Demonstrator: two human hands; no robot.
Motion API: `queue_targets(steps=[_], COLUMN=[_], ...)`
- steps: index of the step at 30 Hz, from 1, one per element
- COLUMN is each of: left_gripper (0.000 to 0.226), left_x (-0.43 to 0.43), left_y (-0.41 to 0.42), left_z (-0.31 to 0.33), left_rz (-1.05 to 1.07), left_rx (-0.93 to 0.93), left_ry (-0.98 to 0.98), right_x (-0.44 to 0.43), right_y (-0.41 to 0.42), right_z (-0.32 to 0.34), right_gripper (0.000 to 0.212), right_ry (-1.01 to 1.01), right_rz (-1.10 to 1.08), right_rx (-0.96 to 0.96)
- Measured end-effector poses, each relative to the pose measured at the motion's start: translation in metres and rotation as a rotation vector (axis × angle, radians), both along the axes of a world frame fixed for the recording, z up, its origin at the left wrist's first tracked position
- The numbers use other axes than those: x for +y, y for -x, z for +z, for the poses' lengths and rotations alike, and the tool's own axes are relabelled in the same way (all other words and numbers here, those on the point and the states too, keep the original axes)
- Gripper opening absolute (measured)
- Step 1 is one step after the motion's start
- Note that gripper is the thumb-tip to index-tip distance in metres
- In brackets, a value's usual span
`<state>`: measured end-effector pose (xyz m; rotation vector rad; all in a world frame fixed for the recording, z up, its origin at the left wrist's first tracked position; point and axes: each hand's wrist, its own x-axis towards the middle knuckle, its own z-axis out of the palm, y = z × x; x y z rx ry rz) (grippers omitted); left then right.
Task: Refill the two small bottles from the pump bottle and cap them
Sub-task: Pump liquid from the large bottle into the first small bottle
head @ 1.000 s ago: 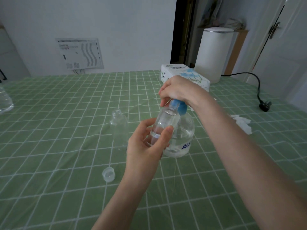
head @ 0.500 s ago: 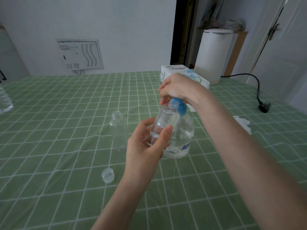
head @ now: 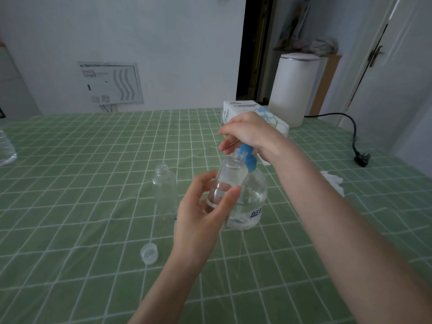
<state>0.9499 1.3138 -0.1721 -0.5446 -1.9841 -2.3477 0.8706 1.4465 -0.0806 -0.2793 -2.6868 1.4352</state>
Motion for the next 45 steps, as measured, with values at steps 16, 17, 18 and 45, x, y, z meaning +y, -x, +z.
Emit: queue_targets(steps=[16,17,18,45], left_gripper=[0.039,0.041,0.046,0.046], left_x=[-0.002,-0.002,-0.003,-0.121], left_y=[0.003,0.003,0.003,0.007], left_z=[-0.006,-0.006,-0.006,0.002], left_rz=[0.051,0.054,0.058,0.19], left_rx=[0.053,0.052,0.048,-0.04], left_ry=[0.047,0.045,0.048,0.011], right_x=[0.013,0.015,0.016,-0.006], right_y=[-0.02,-0.023,-0.027,-0.052], right_z=[0.002,0.0,-0.002,-0.037], right_gripper=[0.011,0.01,0.011,0.043], right_ry=[0.344,0.358,0.358,0.34], right_rz=[0.089,0.093,0.1,-0.061], right_rx=[0.075,0.078,0.082,0.247])
